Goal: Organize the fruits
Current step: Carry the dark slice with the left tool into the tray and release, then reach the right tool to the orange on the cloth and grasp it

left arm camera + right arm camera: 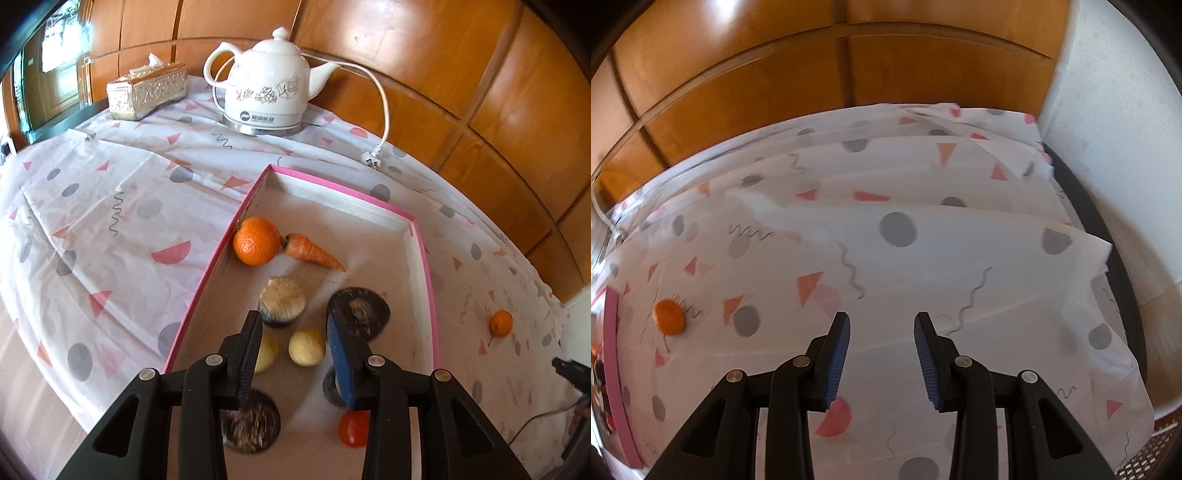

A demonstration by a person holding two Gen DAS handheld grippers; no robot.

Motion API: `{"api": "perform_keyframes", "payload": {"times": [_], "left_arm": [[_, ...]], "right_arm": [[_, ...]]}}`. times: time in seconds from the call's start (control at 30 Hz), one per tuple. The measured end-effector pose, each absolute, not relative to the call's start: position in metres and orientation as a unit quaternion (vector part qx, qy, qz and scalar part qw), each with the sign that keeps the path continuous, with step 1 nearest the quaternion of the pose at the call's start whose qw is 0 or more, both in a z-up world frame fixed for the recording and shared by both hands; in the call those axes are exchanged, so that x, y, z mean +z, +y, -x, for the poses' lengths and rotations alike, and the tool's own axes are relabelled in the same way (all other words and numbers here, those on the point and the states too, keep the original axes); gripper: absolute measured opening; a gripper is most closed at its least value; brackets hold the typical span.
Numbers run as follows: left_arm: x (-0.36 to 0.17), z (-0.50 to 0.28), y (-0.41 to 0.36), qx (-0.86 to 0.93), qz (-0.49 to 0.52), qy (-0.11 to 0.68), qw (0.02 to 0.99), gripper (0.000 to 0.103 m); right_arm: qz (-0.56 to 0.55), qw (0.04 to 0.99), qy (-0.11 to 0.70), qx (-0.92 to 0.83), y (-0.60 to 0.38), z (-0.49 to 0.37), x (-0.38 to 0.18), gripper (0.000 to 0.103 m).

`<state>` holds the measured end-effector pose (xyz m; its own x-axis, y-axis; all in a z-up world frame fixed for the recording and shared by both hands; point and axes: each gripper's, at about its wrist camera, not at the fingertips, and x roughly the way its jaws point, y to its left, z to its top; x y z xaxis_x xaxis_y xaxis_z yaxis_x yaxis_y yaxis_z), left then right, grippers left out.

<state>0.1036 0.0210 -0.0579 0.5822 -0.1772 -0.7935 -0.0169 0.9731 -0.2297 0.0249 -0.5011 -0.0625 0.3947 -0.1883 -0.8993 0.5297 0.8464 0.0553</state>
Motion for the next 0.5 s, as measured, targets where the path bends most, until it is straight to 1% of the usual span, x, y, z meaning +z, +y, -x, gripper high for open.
{"api": "perform_keyframes", "payload": {"times": [0.17, 0.5], "left_arm": [[-0.054, -0.084, 0.026, -0.045, 0.101, 0.449, 0.887, 0.042], [-0.056, -0.063, 0.052, -0.029, 0.122, 0.447, 0.885, 0.044]], "right_arm": [[-0.131, 0.826, 0.508, -0.205, -0.485, -0.033, -0.061, 0.036], [-0.133, 0.827, 0.517, -0.175, -0.474, -0.037, -0.066, 0.036]]}}
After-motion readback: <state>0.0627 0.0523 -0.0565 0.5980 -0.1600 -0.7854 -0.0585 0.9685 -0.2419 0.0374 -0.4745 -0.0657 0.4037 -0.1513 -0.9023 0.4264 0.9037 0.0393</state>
